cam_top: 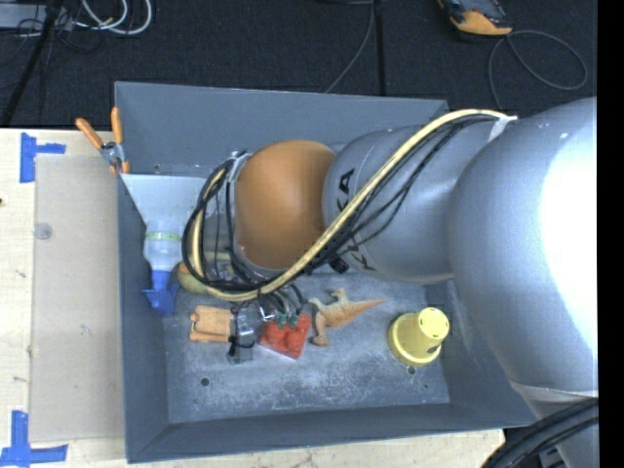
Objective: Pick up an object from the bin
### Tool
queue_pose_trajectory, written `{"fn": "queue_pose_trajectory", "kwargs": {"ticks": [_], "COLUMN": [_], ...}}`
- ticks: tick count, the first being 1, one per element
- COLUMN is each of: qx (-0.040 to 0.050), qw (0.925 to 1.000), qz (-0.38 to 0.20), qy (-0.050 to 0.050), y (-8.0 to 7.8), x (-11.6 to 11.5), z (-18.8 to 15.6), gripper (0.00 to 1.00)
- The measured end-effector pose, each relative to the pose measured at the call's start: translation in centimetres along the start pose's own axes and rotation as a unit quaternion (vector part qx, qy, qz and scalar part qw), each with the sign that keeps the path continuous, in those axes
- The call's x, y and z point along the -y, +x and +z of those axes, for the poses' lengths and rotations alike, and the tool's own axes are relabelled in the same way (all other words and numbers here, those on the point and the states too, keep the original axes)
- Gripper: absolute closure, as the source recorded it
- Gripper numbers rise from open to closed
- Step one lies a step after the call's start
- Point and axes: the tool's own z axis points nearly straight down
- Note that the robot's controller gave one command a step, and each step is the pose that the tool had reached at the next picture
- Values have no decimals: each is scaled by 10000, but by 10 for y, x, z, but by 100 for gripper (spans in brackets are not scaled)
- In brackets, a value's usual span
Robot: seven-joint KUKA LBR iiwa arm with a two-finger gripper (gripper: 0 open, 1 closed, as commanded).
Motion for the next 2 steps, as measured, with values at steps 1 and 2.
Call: {"fn": "queue_pose_trajectory", "kwargs": {"ticks": [1, 2], "qx": [-5, -7], "qw": [9981, 9991], "qz": [622, -430], "qy": [-2, -1], "y": [-1, -9], "x": [12, 10], "z": [39, 50], "gripper": [0, 100]}}
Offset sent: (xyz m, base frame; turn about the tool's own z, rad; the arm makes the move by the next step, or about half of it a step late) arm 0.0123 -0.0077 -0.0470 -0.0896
